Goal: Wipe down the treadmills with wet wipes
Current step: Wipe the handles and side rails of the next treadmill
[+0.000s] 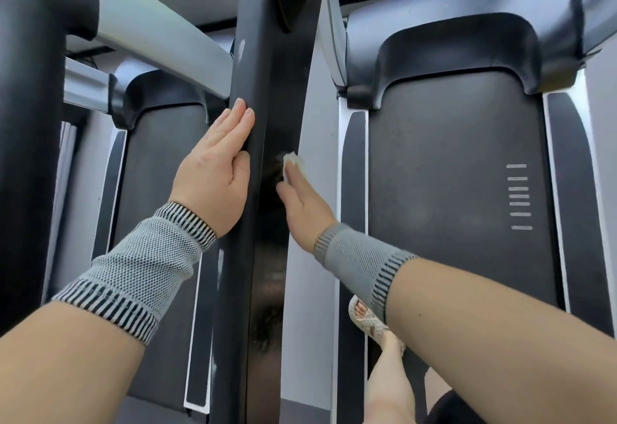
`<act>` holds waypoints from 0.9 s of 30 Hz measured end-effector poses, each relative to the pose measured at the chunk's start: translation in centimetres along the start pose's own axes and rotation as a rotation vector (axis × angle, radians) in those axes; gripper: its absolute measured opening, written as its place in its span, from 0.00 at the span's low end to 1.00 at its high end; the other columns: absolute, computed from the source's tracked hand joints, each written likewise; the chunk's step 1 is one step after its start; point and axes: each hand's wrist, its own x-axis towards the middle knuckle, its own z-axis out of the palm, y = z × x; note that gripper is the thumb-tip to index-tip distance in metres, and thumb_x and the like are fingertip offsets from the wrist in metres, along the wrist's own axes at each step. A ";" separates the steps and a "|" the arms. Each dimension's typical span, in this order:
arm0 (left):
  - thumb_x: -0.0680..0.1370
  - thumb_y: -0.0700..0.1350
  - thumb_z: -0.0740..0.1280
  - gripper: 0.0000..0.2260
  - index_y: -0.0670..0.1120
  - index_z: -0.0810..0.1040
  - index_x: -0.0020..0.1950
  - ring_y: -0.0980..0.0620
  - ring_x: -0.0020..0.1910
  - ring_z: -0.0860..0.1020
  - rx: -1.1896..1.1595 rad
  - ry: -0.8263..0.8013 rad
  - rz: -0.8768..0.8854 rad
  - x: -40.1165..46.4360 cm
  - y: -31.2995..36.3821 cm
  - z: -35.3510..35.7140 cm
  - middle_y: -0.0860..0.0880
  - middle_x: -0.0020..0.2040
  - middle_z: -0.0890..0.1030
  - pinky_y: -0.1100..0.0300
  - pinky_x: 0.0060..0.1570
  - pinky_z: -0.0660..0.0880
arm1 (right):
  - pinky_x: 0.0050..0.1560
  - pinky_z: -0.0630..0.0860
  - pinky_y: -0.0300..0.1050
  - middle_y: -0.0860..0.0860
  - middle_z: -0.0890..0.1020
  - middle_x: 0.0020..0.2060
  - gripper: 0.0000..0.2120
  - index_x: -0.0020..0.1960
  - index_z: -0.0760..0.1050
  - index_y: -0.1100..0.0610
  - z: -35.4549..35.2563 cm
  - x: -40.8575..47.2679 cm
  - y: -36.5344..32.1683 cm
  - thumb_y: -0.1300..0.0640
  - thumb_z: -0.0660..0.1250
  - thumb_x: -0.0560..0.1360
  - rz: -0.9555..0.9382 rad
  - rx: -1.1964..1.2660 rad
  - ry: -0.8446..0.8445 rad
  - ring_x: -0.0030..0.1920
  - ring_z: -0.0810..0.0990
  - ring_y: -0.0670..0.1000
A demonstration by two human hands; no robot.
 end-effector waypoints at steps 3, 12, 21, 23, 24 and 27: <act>0.80 0.35 0.58 0.23 0.45 0.63 0.75 0.56 0.75 0.58 -0.008 -0.006 -0.004 -0.1 0.0 0.1 0.58 0.73 0.58 0.75 0.70 0.50 | 0.64 0.52 0.37 0.46 0.54 0.77 0.25 0.78 0.48 0.48 -1.4 3.3 -1.4 0.47 0.46 0.82 0.024 0.000 0.066 0.75 0.57 0.50; 0.80 0.35 0.57 0.23 0.44 0.64 0.75 0.55 0.75 0.59 -0.029 -0.003 0.009 0.0 -0.4 0.2 0.57 0.73 0.59 0.74 0.70 0.51 | 0.71 0.58 0.44 0.49 0.61 0.75 0.25 0.77 0.52 0.51 -0.5 2.2 0.7 0.45 0.46 0.82 0.054 -0.032 0.026 0.73 0.62 0.52; 0.78 0.40 0.55 0.24 0.45 0.64 0.75 0.54 0.76 0.59 -0.044 -0.014 -0.006 0.0 -0.7 0.4 0.55 0.74 0.59 0.73 0.71 0.51 | 0.67 0.56 0.39 0.45 0.53 0.77 0.26 0.78 0.44 0.46 0.4 0.3 1.1 0.46 0.47 0.82 -0.016 -0.099 -0.004 0.75 0.58 0.49; 0.78 0.39 0.56 0.24 0.45 0.64 0.75 0.53 0.76 0.59 -0.043 -0.019 -0.006 0.0 -0.7 0.3 0.55 0.74 0.60 0.74 0.71 0.50 | 0.71 0.54 0.40 0.45 0.53 0.77 0.26 0.78 0.45 0.48 -0.4 1.8 0.2 0.46 0.47 0.82 -0.044 -0.102 0.035 0.75 0.57 0.48; 0.78 0.39 0.56 0.24 0.45 0.64 0.75 0.53 0.76 0.59 -0.040 -0.022 -0.002 0.0 -0.7 0.3 0.55 0.74 0.60 0.74 0.70 0.50 | 0.70 0.53 0.39 0.46 0.54 0.77 0.26 0.78 0.46 0.50 -0.9 2.9 -0.6 0.47 0.48 0.82 -0.044 -0.078 0.056 0.75 0.57 0.48; 0.79 0.37 0.57 0.24 0.45 0.64 0.75 0.53 0.76 0.59 -0.040 -0.034 -0.002 0.0 -0.7 0.2 0.55 0.74 0.60 0.75 0.70 0.49 | 0.67 0.50 0.36 0.46 0.54 0.77 0.25 0.78 0.49 0.52 -1.9 4.6 -2.9 0.49 0.48 0.82 -0.043 -0.007 0.107 0.75 0.55 0.47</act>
